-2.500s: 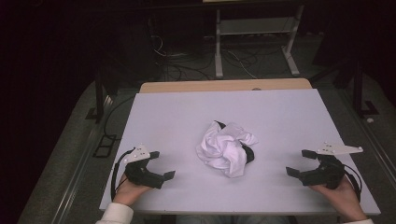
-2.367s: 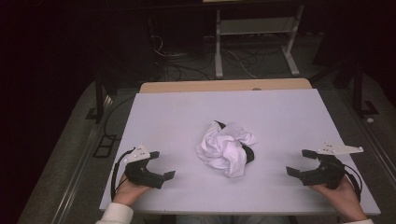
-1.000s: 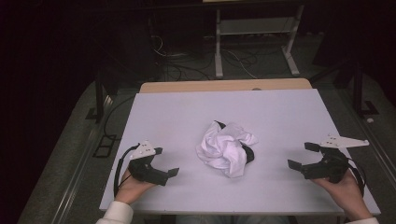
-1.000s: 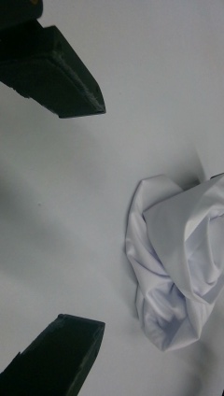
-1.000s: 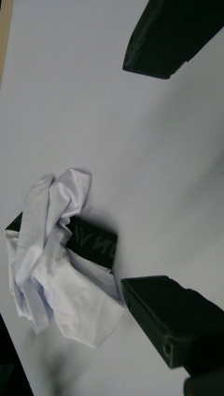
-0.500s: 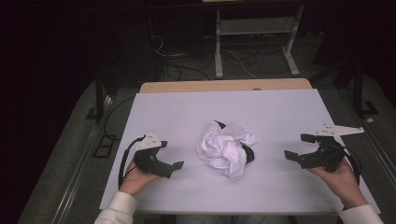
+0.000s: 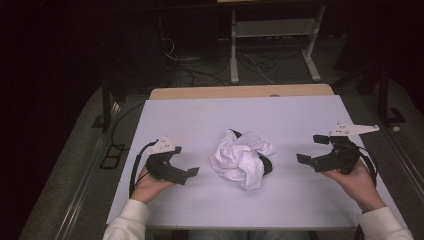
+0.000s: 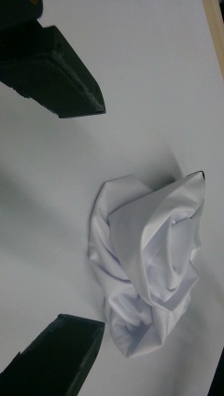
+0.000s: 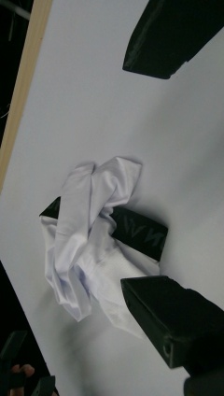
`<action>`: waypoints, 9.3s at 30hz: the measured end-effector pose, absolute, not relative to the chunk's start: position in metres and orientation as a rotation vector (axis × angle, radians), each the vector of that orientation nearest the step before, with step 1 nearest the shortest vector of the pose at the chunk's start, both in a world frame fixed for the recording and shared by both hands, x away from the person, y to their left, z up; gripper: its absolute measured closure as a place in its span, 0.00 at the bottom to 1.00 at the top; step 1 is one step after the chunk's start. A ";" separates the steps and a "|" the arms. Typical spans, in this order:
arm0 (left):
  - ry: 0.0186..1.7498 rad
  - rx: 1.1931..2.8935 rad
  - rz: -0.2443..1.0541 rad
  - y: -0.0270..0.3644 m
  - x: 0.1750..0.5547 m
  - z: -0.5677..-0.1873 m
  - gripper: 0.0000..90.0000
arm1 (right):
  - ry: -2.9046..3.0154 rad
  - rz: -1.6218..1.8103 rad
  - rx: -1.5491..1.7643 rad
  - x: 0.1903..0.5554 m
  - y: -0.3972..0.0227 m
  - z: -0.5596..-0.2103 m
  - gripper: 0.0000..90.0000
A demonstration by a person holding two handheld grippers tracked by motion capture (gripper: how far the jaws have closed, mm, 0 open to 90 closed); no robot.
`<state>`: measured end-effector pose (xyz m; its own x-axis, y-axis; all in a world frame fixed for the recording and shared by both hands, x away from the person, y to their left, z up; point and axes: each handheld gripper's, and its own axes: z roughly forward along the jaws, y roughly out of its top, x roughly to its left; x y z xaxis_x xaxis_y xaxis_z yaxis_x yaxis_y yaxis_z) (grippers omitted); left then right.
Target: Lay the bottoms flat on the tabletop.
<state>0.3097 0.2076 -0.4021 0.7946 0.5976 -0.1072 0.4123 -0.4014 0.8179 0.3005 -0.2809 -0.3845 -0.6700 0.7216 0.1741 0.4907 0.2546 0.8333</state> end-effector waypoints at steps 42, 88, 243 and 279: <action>0.722 2.158 0.105 0.148 0.323 -0.446 0.00 | 2.555 1.403 1.002 0.336 -0.191 -0.411 0.06; 0.648 2.236 0.178 0.107 0.331 -0.439 0.98 | 2.436 1.388 1.495 0.337 -0.258 -0.437 0.94; 0.982 2.214 -0.047 0.136 0.407 -0.432 0.61 | 2.563 1.217 1.674 0.246 -0.272 -0.453 0.96; 0.959 2.026 -0.080 0.179 0.396 -0.424 0.94 | 2.195 1.348 1.786 0.279 -0.305 -0.451 0.50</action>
<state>0.3961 0.1793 -0.4244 0.7012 0.5989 -0.3868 0.6547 -0.3260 0.6820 0.2786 -0.3049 -0.4508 -0.3505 0.8011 0.4852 0.7952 -0.0191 0.6060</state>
